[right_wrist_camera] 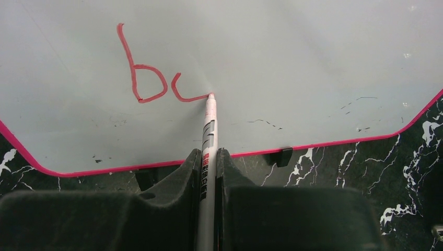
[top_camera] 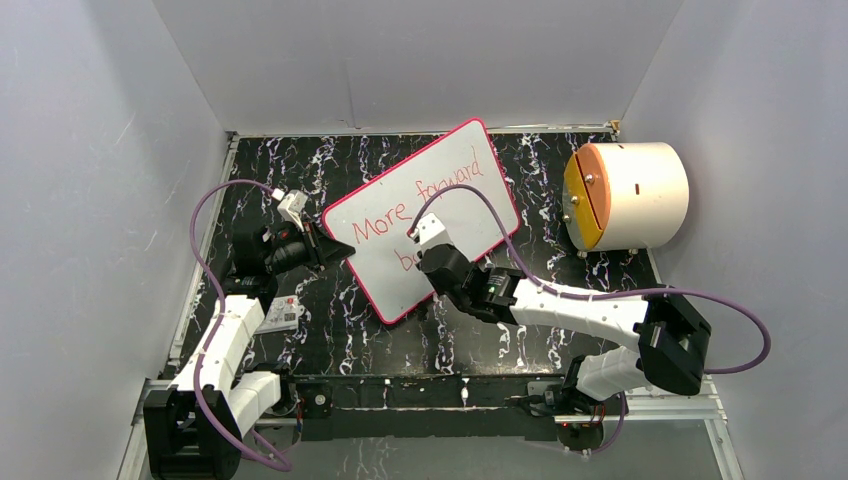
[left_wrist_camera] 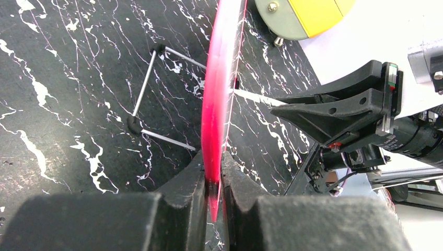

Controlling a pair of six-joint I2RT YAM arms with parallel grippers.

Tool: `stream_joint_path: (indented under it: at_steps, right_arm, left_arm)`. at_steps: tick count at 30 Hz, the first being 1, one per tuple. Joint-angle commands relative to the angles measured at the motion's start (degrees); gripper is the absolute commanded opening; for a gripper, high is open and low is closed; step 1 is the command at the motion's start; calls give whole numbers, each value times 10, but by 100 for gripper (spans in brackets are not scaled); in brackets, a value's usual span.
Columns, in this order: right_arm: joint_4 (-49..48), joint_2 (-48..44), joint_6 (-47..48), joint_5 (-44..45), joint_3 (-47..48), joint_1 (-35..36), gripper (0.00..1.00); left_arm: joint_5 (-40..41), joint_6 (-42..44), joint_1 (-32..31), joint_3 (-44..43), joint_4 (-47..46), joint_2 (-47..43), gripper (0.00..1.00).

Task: Write a sentence on the whiteboard

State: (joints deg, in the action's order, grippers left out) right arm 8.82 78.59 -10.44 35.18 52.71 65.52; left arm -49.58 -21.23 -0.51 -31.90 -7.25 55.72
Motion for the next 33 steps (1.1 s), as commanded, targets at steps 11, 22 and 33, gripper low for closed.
stream_joint_path:
  at_steps: [11,22,33]
  right_arm:
    - [-78,-10,20,2,14,-11,0]
    - [-102,-9,29,-16,21,-10,0]
    - [-104,-14,33,-43,21,-11,0]
  left_arm:
    - [32,15,4,-2,38,10,0]
    - [32,15,4,-1,37,10,0]
    - [34,15,4,-1,38,9,0]
